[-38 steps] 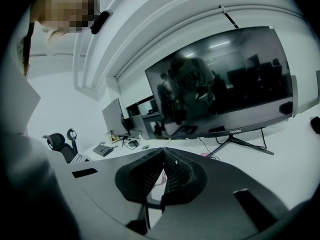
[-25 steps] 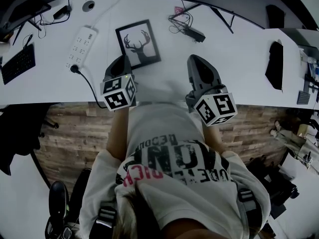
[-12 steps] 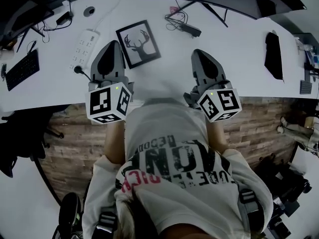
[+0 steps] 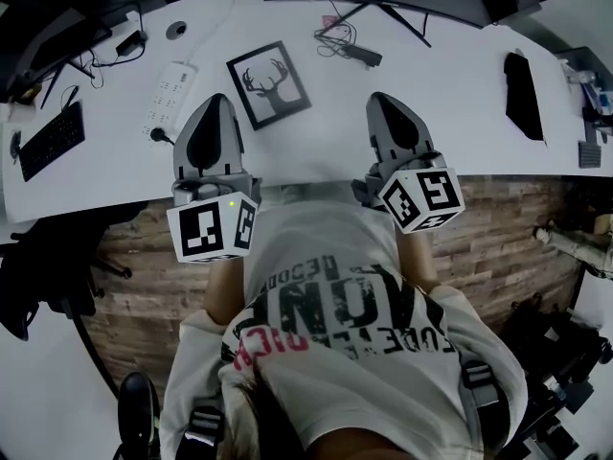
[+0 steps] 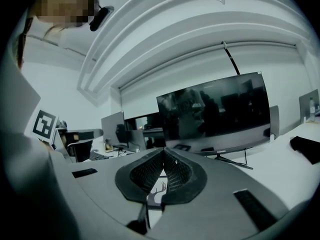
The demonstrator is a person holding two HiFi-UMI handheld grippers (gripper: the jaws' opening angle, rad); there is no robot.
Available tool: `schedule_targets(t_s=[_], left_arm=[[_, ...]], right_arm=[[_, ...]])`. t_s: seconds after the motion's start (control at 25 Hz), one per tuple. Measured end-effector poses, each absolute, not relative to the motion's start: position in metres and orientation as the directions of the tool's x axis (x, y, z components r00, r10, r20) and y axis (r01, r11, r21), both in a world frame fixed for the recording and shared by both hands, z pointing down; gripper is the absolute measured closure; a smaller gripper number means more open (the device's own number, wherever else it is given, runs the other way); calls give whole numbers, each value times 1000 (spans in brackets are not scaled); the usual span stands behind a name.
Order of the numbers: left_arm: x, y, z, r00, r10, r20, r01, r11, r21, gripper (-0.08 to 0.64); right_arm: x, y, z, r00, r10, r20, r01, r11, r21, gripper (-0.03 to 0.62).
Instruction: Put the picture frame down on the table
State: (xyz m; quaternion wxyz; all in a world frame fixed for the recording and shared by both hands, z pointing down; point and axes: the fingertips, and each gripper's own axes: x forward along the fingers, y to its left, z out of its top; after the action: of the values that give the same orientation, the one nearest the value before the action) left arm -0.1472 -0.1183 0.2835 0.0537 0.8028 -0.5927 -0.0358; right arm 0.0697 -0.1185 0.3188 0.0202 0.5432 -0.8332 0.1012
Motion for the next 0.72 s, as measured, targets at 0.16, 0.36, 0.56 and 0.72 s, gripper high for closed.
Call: schedule_targets(t_s=[0.16,0.36,0.56,0.72], left_arm=[[-144,-100,288,273,-962,10,-951,-268,151,558],[-128,-82,284,257,-966,-3,-954,-254,158,558],[-106,-65,281,245,-969,-13,-958,-245,149,558],[-90,-52,292,240,-971,6,-958,-235,162,557]], right_arm=[[72,-110,306,-426,-898,113,-901,409,-148,591],[79,-99,291,-458,-886,73,-884,446,-137,591],[92,-80,284,-483,-873,67,-872,474,-119,591],[104,-68,280,-502,-863,50,-861,495,-115,591]])
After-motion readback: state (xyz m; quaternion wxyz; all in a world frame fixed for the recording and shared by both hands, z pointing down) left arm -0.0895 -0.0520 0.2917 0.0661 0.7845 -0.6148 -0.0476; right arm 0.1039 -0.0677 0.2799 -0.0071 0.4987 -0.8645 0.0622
